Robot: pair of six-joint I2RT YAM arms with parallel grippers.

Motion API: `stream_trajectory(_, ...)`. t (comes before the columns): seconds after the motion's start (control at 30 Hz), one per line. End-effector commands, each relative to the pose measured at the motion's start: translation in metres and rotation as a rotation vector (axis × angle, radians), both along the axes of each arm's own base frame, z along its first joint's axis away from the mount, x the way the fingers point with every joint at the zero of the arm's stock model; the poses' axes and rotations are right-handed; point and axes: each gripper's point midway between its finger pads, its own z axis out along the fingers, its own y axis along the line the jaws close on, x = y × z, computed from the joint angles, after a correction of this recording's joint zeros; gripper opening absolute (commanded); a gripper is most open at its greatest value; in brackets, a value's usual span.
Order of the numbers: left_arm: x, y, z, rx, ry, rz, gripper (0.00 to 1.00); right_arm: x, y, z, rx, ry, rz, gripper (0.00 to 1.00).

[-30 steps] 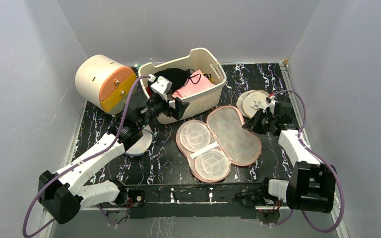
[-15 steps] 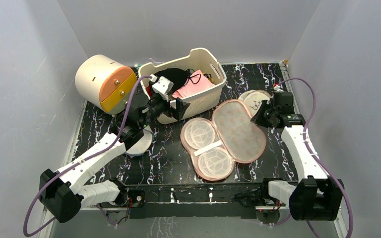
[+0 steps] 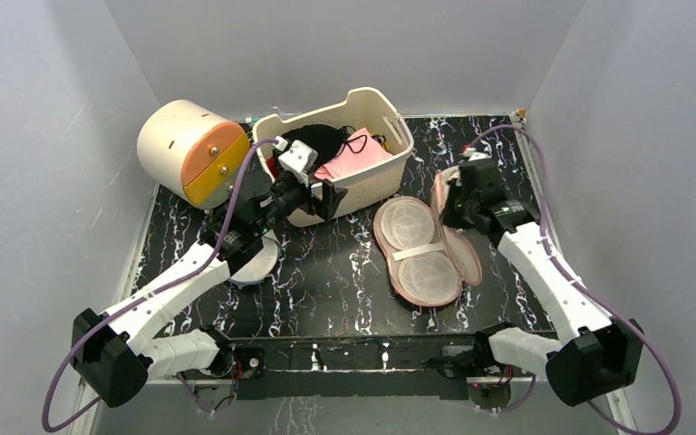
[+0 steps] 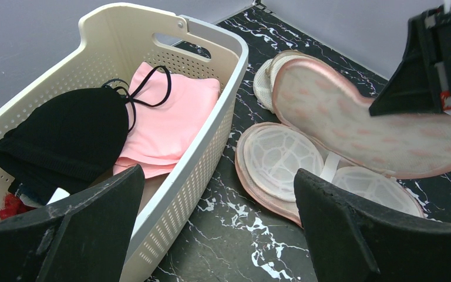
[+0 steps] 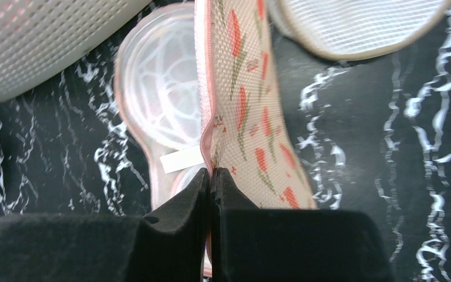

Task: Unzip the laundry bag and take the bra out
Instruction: Close the laundry bag at the center of the board.

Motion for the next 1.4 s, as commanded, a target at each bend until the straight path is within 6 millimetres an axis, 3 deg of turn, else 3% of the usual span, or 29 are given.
stream_trajectory(0.0, -0.002, 0.001, 0.011, -0.013, -0.038, 0.003, 0.98, -0.005, 0.042, -0.002, -0.003, -0.022, 0.026, 0.0)
stream_trajectory(0.23, -0.001, 0.0, 0.007, -0.006, -0.031, 0.002, 0.98, -0.02, 0.111, -0.037, -0.01, 0.011, 0.1, 0.0)
stream_trajectory(0.37, 0.0, 0.0, 0.007, -0.005, -0.032, 0.006, 0.98, -0.018, 0.142, -0.06, 0.043, -0.003, 0.131, 0.0)
stream_trajectory(0.57, 0.0, 0.0, 0.006, 0.001, -0.032, 0.008, 0.98, -0.015, 0.157, -0.096, 0.071, 0.041, 0.134, 0.0)
stream_trajectory(0.83, -0.001, 0.0, 0.009, -0.002, -0.038, 0.005, 0.98, -0.024, 0.163, -0.121, 0.136, 0.04, 0.157, 0.0)
stream_trajectory(0.9, -0.001, 0.001, 0.01, -0.003, -0.04, 0.005, 0.98, -0.028, 0.166, -0.126, 0.151, 0.056, 0.17, 0.04)
stream_trajectory(1.07, -0.001, 0.0, 0.009, -0.004, -0.038, 0.001, 0.98, -0.031, 0.17, -0.115, 0.205, 0.036, 0.186, 0.34)
stream_trajectory(1.37, 0.0, 0.0, 0.006, 0.002, -0.033, 0.003, 0.98, -0.042, 0.19, -0.066, 0.313, -0.001, 0.313, 0.55)
